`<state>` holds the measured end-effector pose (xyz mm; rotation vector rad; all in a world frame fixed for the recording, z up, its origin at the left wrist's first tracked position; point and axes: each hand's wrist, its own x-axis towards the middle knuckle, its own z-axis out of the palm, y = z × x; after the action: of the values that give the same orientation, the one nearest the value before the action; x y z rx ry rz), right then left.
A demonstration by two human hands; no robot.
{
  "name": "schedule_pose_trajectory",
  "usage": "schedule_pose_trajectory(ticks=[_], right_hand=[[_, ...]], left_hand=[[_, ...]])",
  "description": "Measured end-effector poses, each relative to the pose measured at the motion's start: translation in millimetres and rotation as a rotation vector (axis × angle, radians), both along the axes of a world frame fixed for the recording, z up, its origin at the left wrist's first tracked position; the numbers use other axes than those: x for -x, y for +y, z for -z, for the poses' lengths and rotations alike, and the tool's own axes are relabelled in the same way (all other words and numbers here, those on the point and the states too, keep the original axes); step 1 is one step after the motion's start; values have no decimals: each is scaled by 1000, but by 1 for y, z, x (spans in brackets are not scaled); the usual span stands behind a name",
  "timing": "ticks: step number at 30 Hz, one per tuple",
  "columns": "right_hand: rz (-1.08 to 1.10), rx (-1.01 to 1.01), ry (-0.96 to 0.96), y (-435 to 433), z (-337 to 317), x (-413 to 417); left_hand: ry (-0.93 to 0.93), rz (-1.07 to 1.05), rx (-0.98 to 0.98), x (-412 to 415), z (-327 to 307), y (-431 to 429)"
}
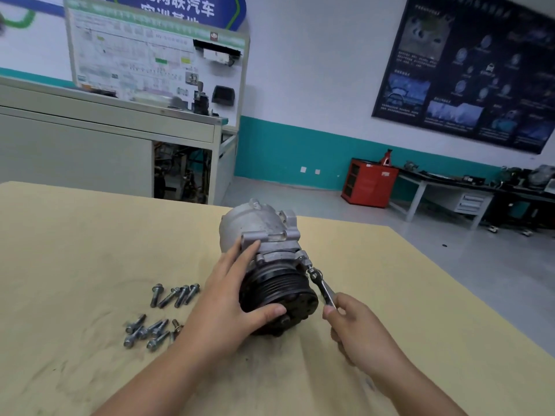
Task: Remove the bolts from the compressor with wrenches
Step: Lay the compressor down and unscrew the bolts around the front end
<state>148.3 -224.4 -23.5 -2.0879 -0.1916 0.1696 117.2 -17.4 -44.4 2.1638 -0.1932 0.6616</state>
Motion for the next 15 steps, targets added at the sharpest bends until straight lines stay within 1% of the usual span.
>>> schedule_pose_trajectory(ticks=[2, 4, 10, 12, 15], right_hand=[[33, 65, -26, -1, 1, -3], [36, 35, 20, -2, -1, -4], [-22, -80, 36, -2, -29, 0], [-44, -42, 41, 3, -37, 0], [-15, -13, 63, 0, -37, 0]], left_hand=[[-29, -17, -18, 1, 3, 0], [-36, -15, -15, 2, 4, 0], [-24, -8, -10, 3, 5, 0], [-20, -8, -8, 3, 5, 1], [-19, -1, -1, 4, 6, 2]])
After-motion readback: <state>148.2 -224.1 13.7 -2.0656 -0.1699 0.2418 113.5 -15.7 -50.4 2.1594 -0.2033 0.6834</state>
